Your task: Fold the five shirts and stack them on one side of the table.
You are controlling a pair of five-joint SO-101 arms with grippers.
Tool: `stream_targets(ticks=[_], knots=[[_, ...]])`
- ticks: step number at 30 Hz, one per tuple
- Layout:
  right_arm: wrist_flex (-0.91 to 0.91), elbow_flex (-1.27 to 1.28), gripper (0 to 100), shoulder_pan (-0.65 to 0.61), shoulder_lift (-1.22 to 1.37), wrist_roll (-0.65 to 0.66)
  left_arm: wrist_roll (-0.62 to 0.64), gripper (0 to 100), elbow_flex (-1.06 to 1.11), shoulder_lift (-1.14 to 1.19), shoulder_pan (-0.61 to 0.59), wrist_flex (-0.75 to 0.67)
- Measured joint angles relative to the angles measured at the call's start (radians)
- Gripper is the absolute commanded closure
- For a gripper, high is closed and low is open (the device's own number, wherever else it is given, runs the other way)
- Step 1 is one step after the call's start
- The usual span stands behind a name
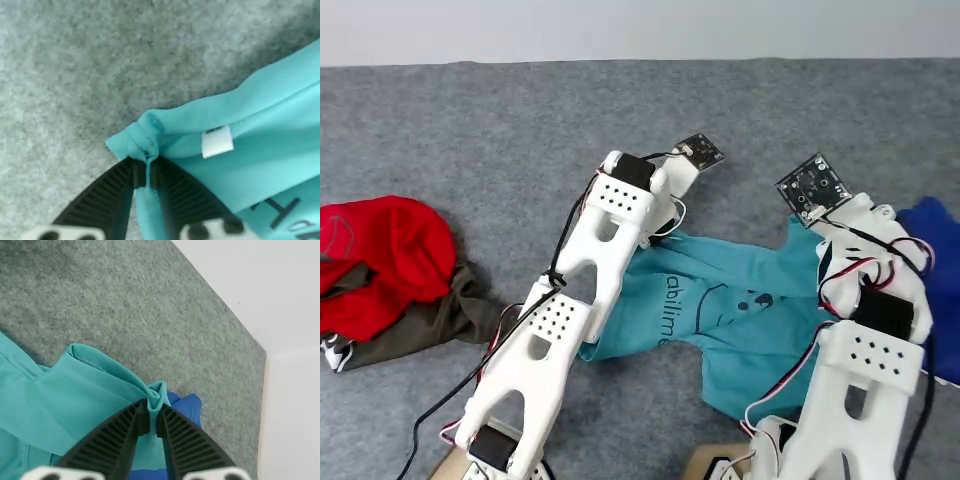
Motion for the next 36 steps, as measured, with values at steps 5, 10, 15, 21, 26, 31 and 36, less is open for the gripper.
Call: stream_targets(ticks=[5, 10, 15, 21, 26, 31, 36], knots=[[-0.002, 0.0, 98.8, 0.0, 0.0, 0.0, -0.002, 100, -0.072, -0.018, -0.002, 0.0], [-0.002, -0.049, 98.8, 0.0, 0.0, 0.0, -0.003, 100, -0.126, -0.18, -0.002, 0.0], [-0.002, -0.189, 98.8, 0.0, 0.0, -0.058, -0.003, 100, -0.13, -0.361, -0.012, 0.005], [-0.002, -0.381, 98.8, 0.0, 0.0, -0.123, -0.003, 100, -0.144, -0.565, -0.058, 0.006], [-0.002, -0.539, 98.8, 0.0, 0.0, -0.158, -0.005, 100, -0.152, -0.74, -0.092, 0.008], [-0.002, -0.69, 98.8, 0.0, 0.0, -0.161, -0.005, 100, -0.152, -0.922, -0.104, 0.008], [-0.002, -0.81, 98.8, 0.029, -0.006, -0.164, -0.02, 100, -0.163, -1.1, -0.104, 0.008]])
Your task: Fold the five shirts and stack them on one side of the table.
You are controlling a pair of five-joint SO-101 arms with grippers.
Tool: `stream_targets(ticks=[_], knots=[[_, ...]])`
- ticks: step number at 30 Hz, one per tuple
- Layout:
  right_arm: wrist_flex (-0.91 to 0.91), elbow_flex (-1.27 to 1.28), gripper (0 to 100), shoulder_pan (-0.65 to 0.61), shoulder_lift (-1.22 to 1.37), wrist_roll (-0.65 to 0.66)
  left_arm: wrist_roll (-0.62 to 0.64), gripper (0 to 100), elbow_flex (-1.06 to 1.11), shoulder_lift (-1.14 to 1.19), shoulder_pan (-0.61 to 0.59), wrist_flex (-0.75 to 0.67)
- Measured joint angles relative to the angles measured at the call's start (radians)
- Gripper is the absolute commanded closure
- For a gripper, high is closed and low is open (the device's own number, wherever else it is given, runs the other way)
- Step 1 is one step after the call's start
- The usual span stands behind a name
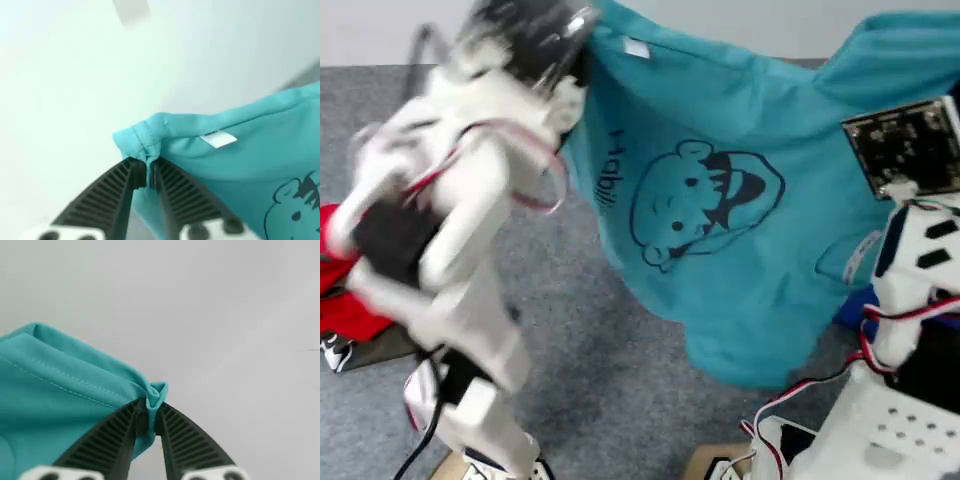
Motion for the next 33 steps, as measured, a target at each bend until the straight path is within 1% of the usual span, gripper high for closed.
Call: stream_targets(ticks=[4, 11, 15, 21, 27, 33], knots=[[0.0, -0.092, 98.8, 0.04, -0.008, 0.0, -0.041, 100, 0.0, -0.114, 0.0, 0.0], [0.0, -0.236, 98.8, 0.091, -0.02, 0.0, -0.048, 100, -0.002, -0.261, 0.0, 0.0], [0.0, -0.264, 98.8, 0.109, -0.064, 0.0, -0.048, 100, 0.018, -0.339, 0.0, 0.0], [0.002, -0.278, 98.8, 0.109, -0.16, 0.0, -0.048, 100, 0.192, -0.509, 0.0, 0.0], [0.109, -0.282, 98.8, 0.109, -0.163, -0.005, -0.048, 100, 0.416, -0.644, 0.0, 0.0], [0.216, -0.207, 98.8, 0.002, -0.163, -0.017, -0.048, 100, 0.657, -0.715, 0.0, 0.0]])
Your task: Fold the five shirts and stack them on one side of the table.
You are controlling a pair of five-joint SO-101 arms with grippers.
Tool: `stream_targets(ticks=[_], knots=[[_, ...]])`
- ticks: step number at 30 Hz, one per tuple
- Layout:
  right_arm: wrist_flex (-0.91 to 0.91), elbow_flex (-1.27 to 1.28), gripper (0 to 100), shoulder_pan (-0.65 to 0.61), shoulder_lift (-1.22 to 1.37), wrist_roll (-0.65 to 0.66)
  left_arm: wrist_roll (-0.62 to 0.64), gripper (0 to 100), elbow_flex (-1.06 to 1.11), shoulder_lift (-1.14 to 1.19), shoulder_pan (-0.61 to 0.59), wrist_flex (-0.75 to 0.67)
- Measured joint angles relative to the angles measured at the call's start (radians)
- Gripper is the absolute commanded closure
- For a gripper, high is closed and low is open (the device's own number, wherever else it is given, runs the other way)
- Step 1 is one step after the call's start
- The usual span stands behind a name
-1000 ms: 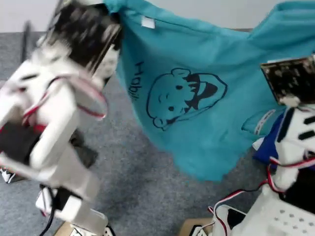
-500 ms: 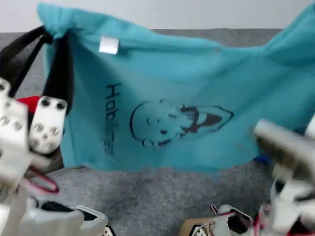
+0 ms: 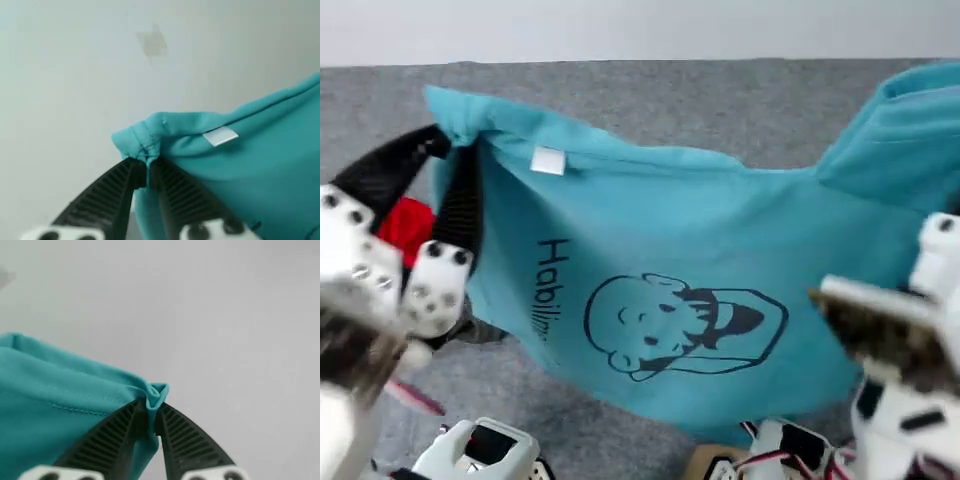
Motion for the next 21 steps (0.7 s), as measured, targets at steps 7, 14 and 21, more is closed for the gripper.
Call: stream_targets(ticks=[7, 14, 21], knots=[[0.011, 0.301, 98.8, -0.103, 0.005, -0.002, 0.0, 100, 0.275, 0.0, -0.063, -0.011], [-0.29, 0.684, 98.8, -0.173, 0.02, 0.0, 0.0, 100, 0.721, 0.005, -0.233, -0.334], [-0.651, 0.997, 98.8, -0.218, 0.063, 0.035, 0.0, 100, 1.177, 0.025, -0.249, -0.844]])
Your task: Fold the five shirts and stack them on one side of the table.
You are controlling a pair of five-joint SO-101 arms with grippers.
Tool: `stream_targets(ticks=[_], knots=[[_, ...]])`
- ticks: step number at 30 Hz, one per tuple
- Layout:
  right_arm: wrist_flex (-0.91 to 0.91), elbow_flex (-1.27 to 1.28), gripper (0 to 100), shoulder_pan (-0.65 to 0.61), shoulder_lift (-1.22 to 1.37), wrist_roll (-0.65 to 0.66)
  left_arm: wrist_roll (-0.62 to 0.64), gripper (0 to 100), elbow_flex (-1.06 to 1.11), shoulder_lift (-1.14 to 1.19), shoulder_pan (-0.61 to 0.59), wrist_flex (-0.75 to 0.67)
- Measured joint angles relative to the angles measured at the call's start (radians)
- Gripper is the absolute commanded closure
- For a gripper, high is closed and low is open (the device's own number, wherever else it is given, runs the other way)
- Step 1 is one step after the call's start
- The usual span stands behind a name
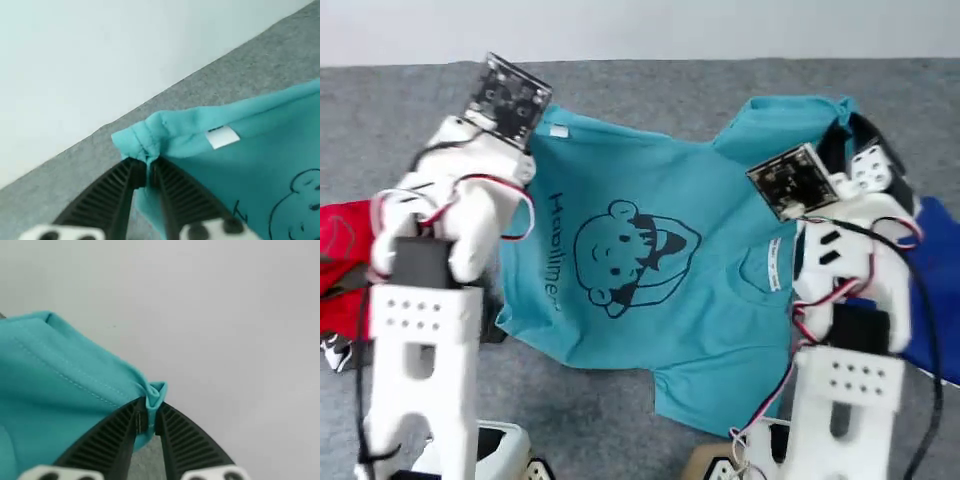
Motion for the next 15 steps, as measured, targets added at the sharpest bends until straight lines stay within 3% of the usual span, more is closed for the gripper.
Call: stream_targets(ticks=[7, 15], knots=[[-0.206, 0.008, 98.8, 0.0, 0.213, 0.002, 0.0, 100, 0.101, 0.218, 0.0, -0.279], [-0.321, -0.19, 98.8, 0.0, 0.534, 0.002, 0.002, 100, -0.172, 0.557, -0.008, -0.33]])
